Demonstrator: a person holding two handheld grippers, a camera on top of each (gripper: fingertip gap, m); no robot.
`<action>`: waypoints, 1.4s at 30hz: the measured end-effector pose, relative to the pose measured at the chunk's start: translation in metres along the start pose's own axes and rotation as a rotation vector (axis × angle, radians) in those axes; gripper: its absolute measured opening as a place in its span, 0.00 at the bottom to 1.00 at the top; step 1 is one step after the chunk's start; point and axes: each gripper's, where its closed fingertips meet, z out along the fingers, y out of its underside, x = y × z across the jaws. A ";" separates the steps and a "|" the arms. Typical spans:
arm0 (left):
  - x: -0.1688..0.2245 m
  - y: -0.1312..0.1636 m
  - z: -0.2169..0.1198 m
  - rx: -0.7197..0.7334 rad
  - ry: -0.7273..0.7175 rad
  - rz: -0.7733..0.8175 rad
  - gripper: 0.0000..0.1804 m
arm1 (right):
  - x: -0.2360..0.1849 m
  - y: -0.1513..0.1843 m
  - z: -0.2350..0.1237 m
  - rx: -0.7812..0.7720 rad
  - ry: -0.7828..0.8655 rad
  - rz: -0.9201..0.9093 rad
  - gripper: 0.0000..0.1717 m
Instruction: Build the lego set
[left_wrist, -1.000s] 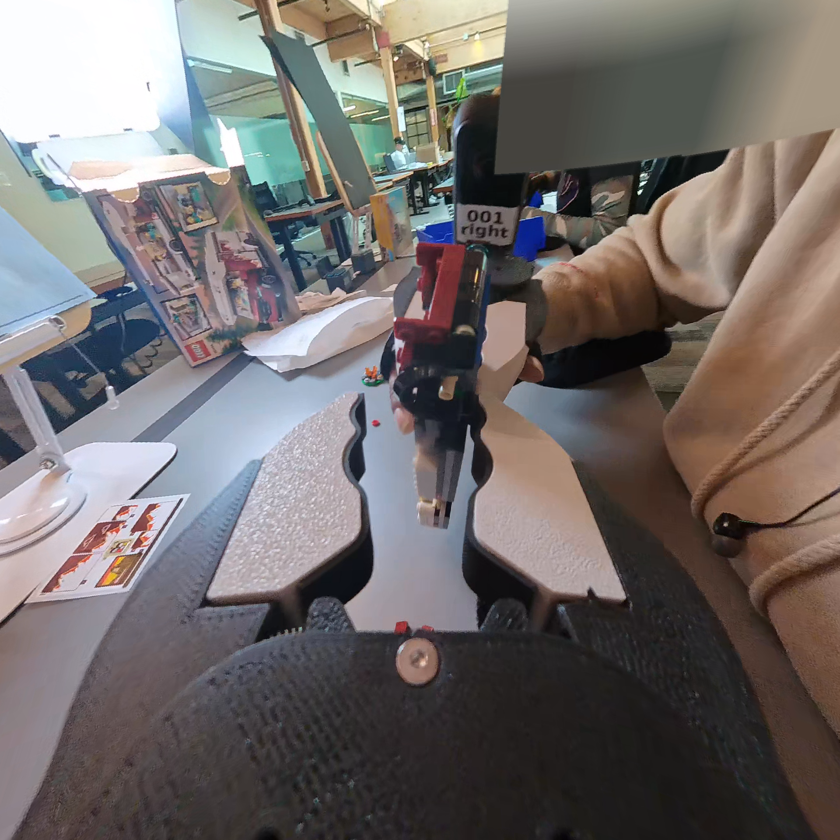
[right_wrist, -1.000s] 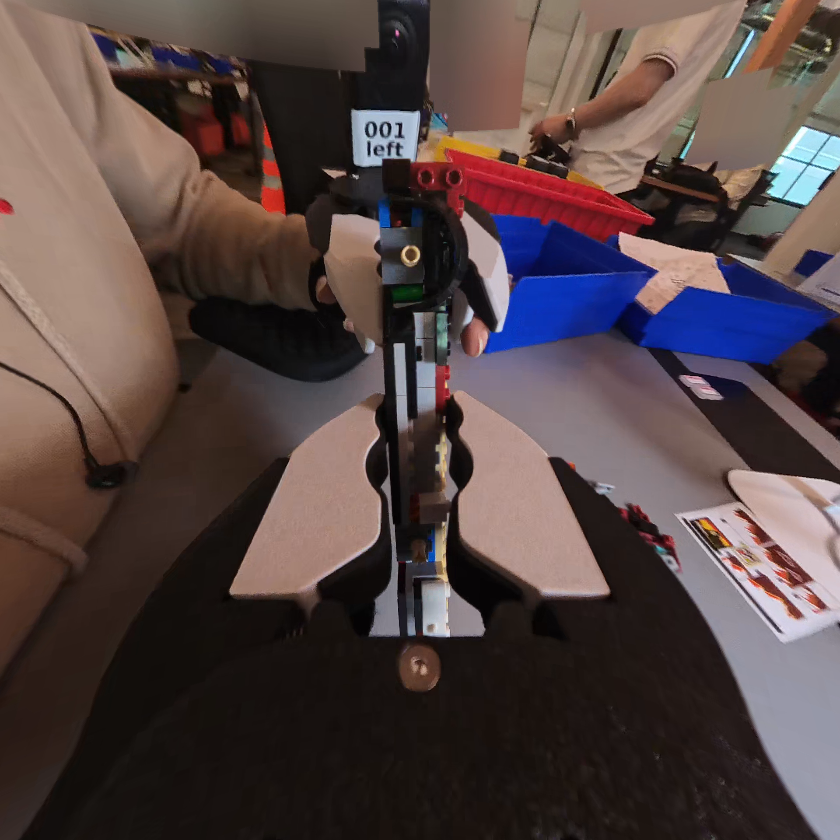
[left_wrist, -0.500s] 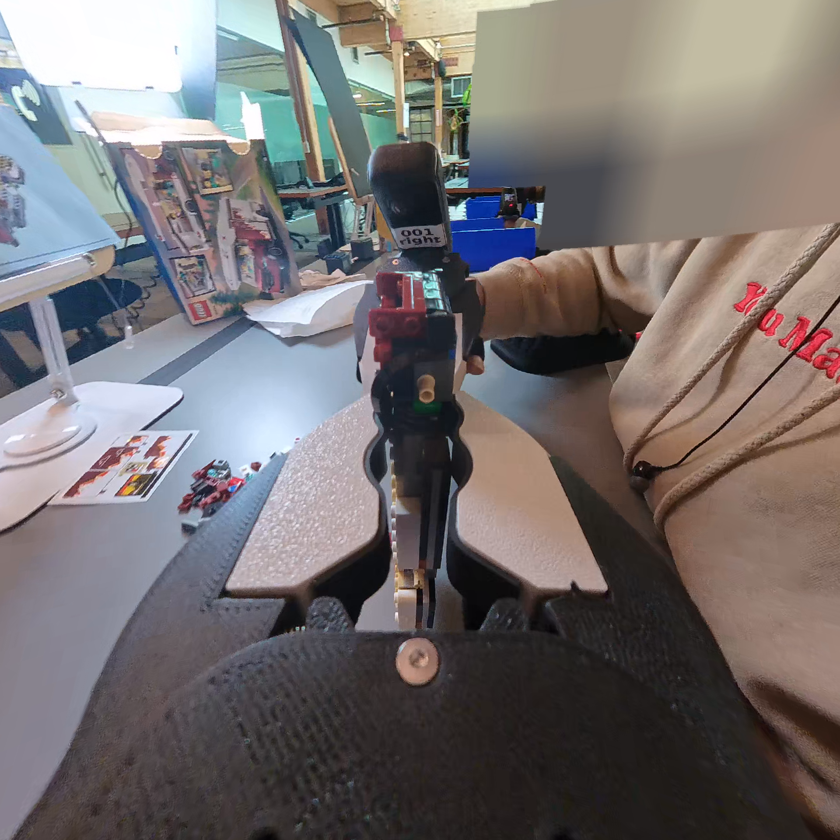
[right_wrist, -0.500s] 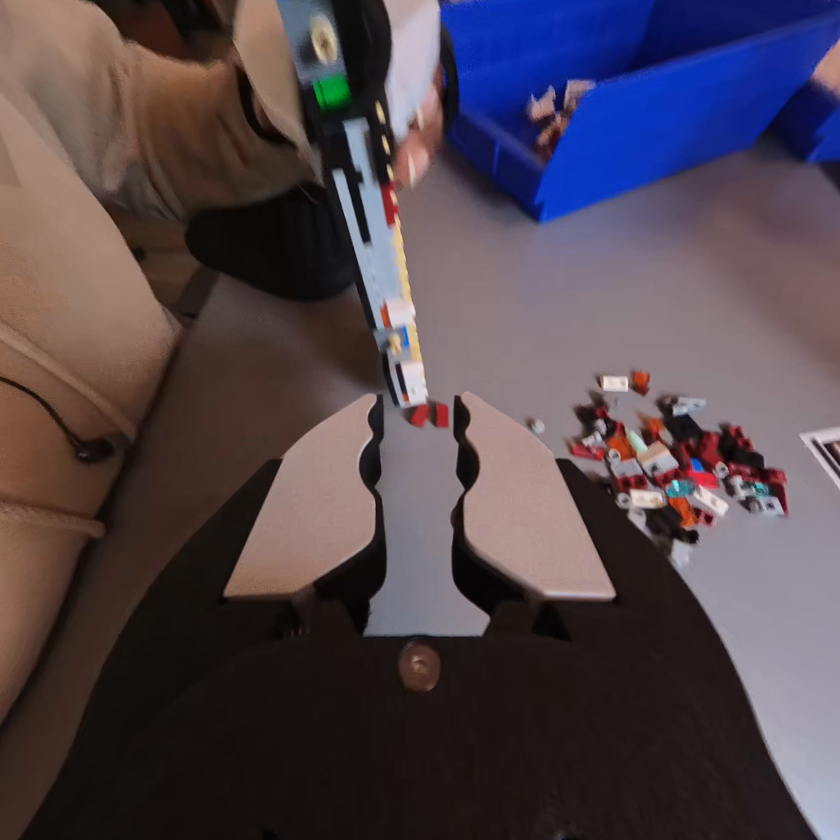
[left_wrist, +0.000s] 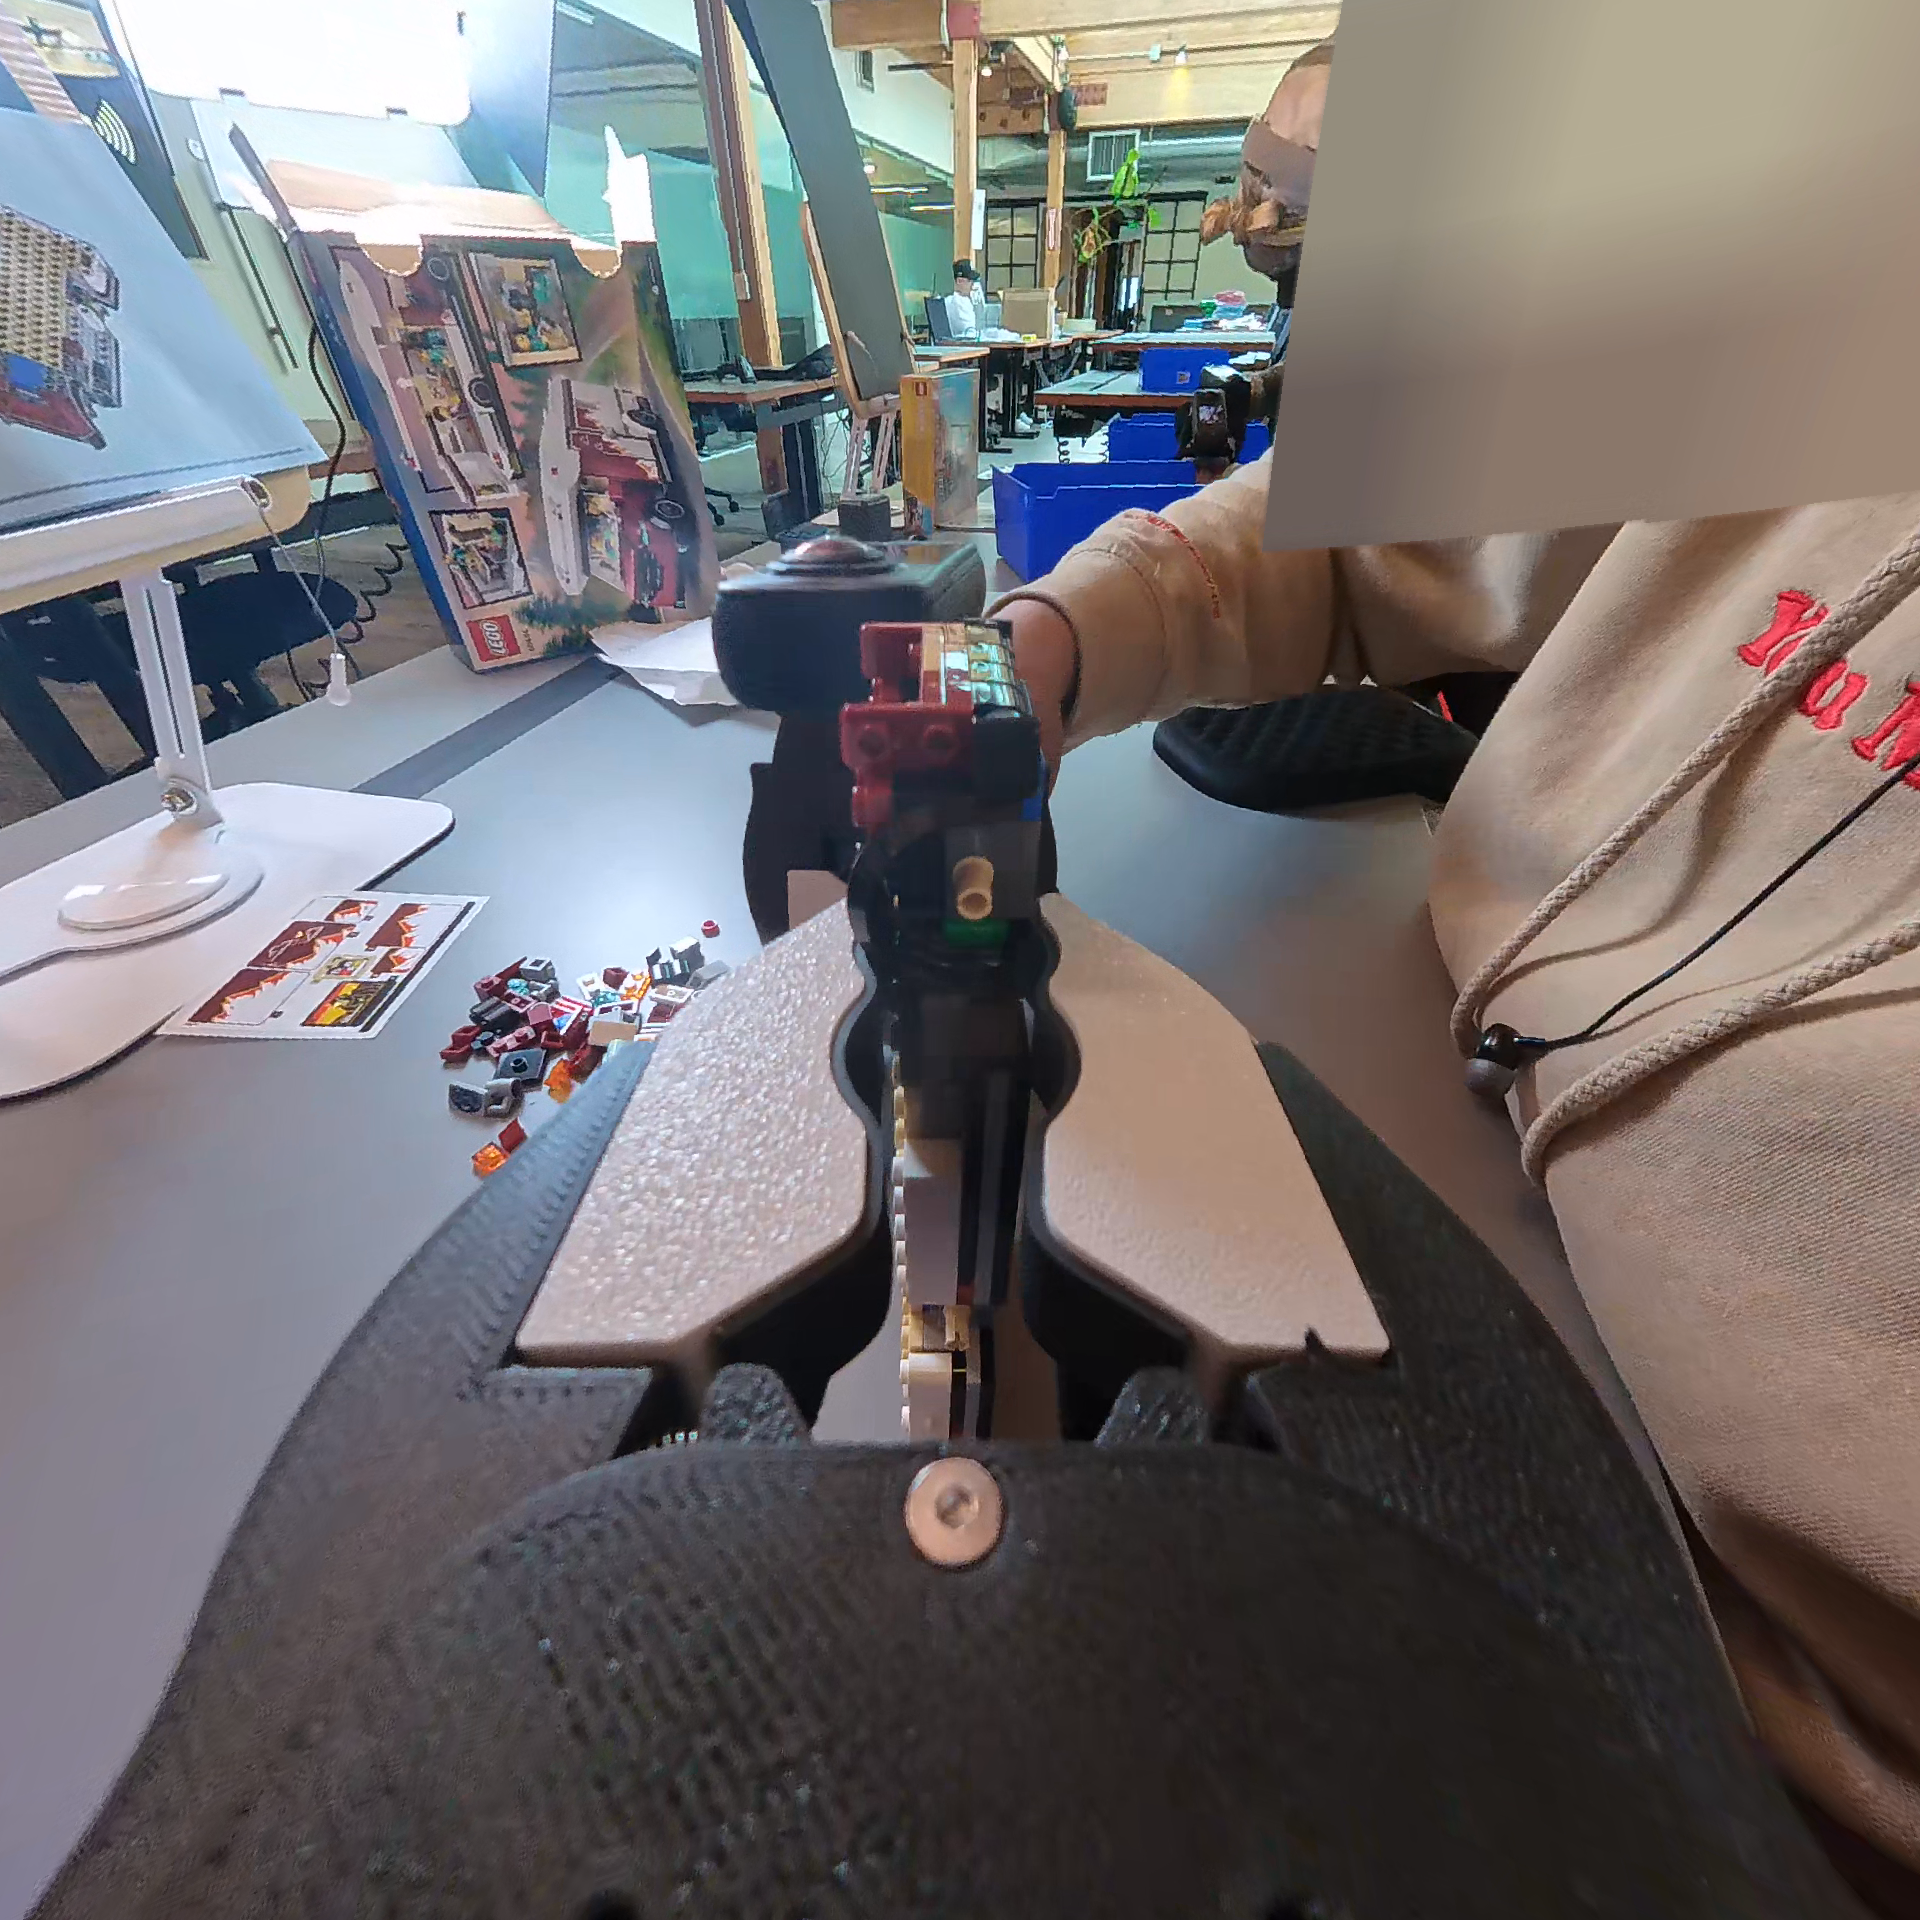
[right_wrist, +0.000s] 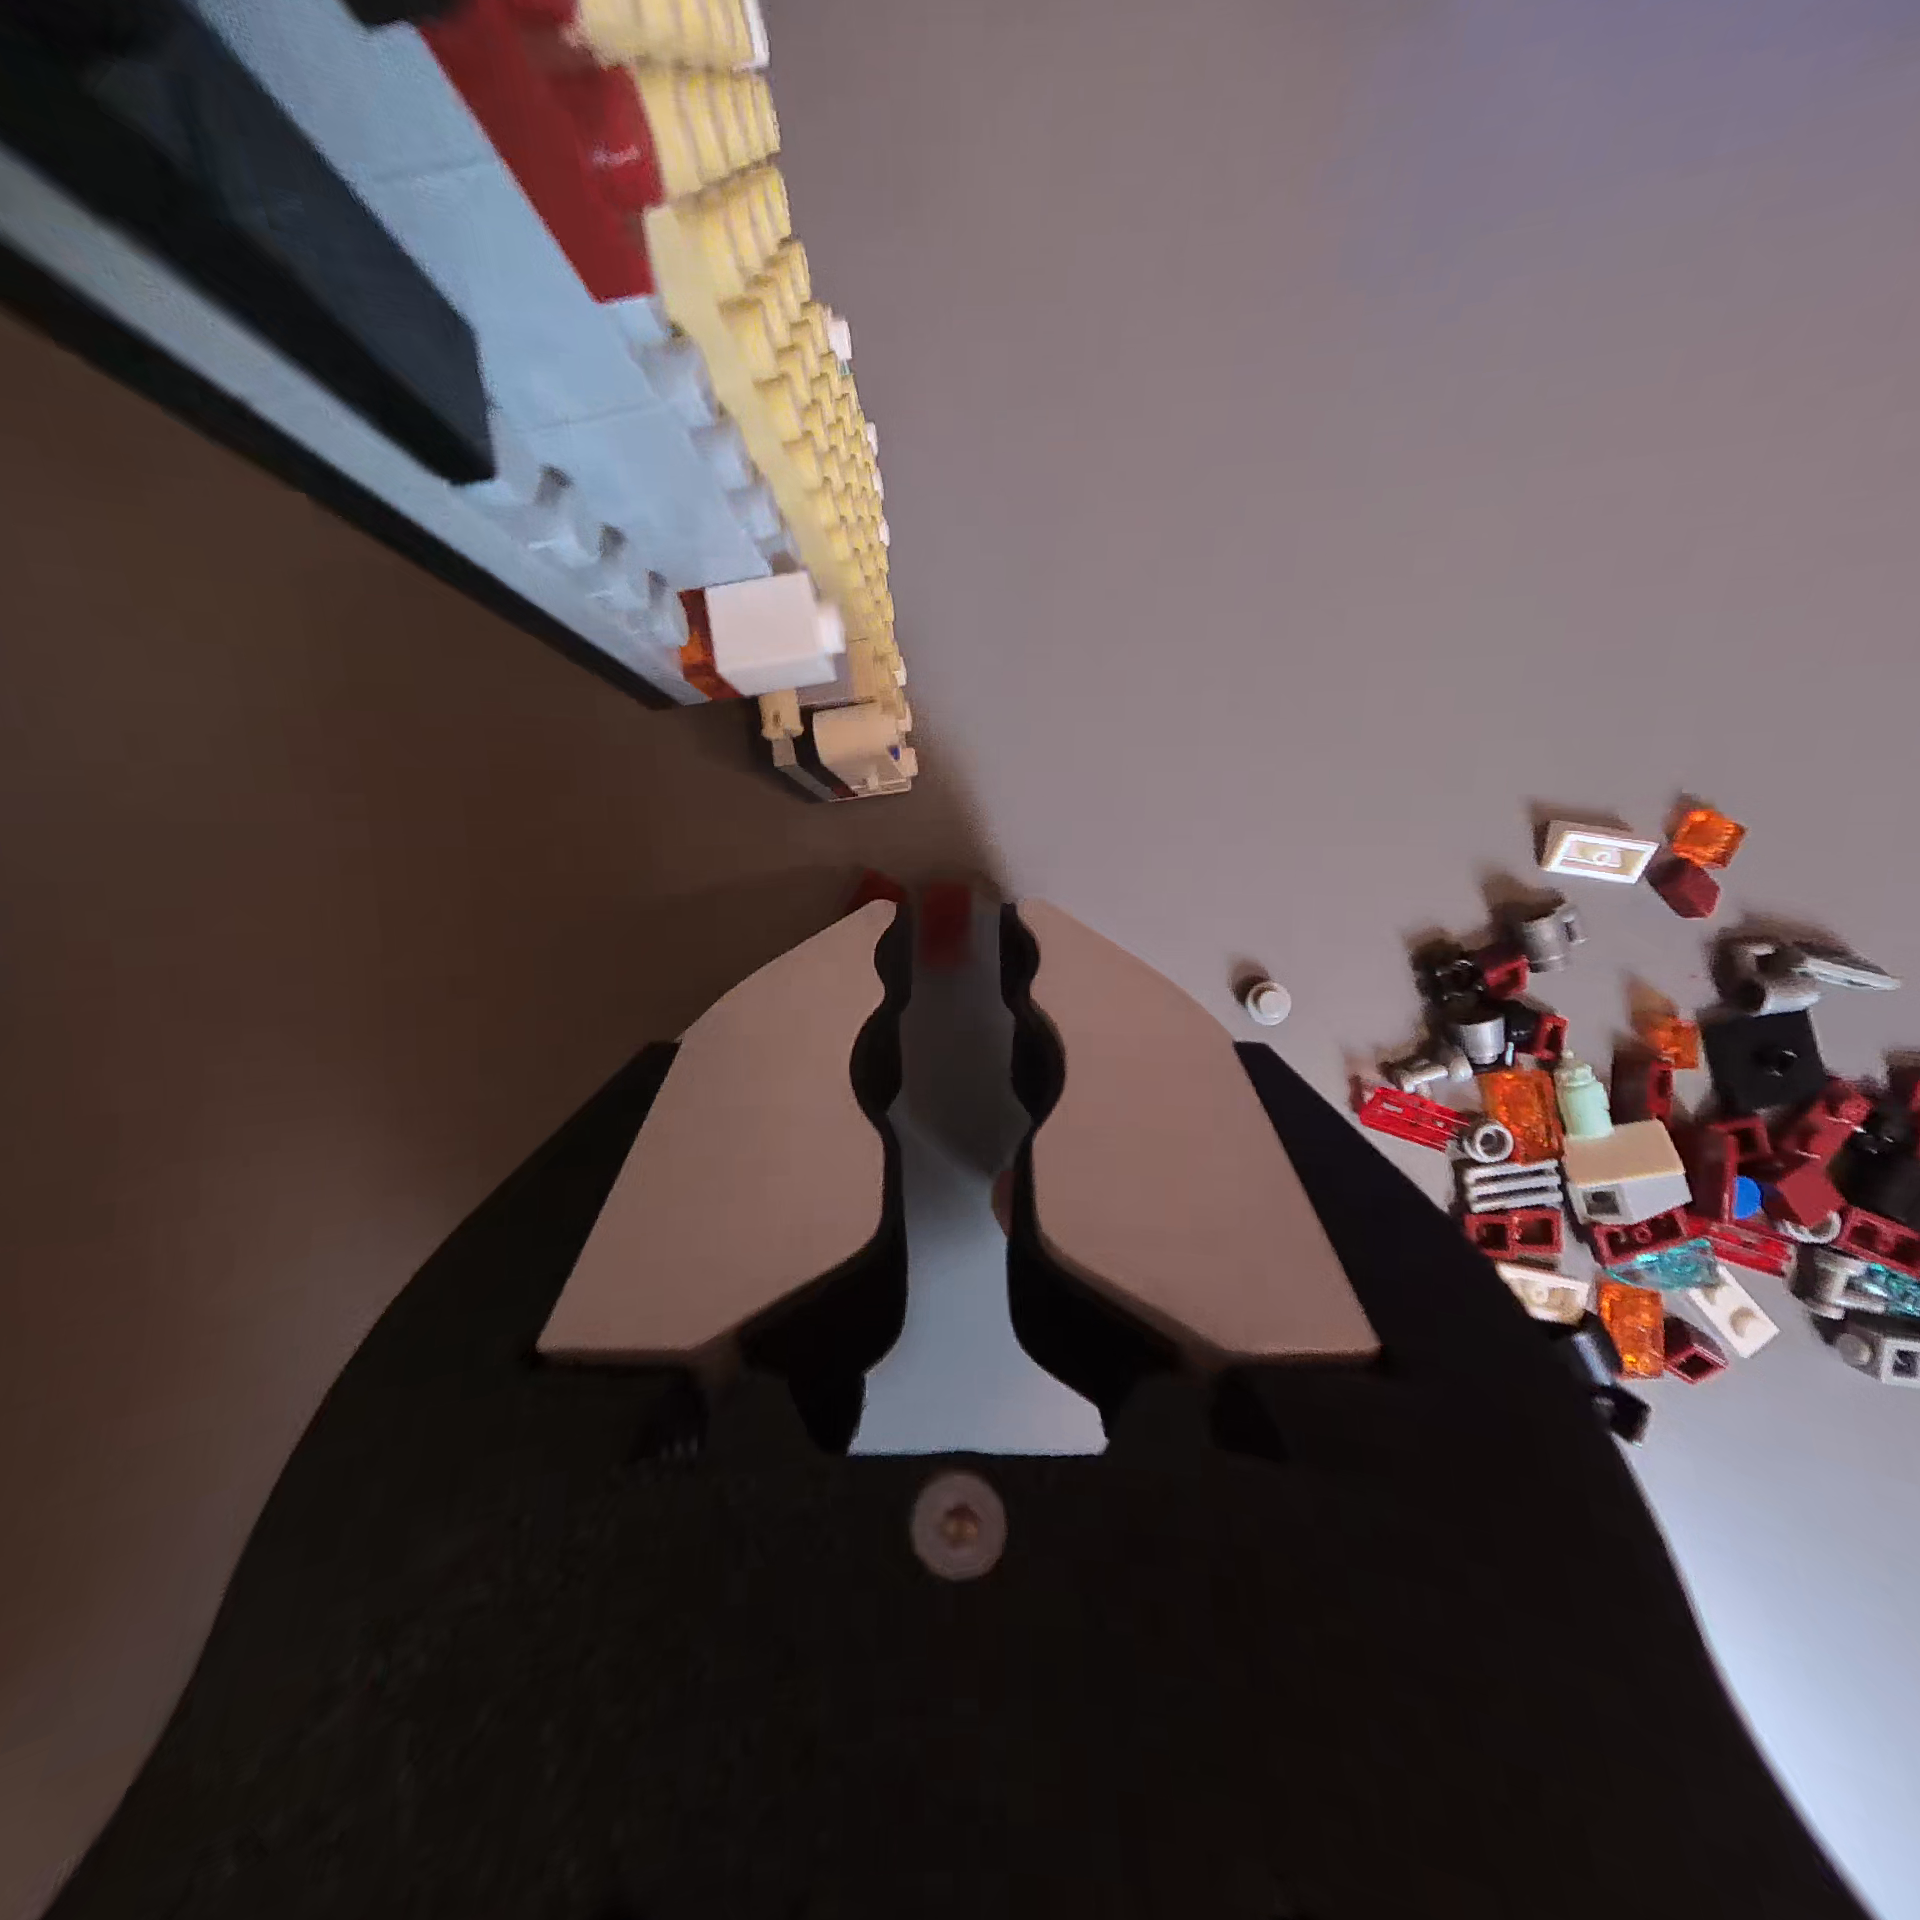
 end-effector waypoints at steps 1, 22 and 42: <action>0.000 0.000 0.000 0.002 0.001 0.000 0.13 | 0.001 0.002 0.001 -0.020 -0.001 0.001 0.08; -0.007 -0.022 -0.001 0.071 -0.042 0.003 0.17 | -0.003 -0.039 -0.108 0.781 0.118 0.097 0.04; 0.005 -0.029 0.051 0.044 -0.019 0.159 0.15 | -0.020 -0.073 -0.178 1.049 0.055 0.139 0.04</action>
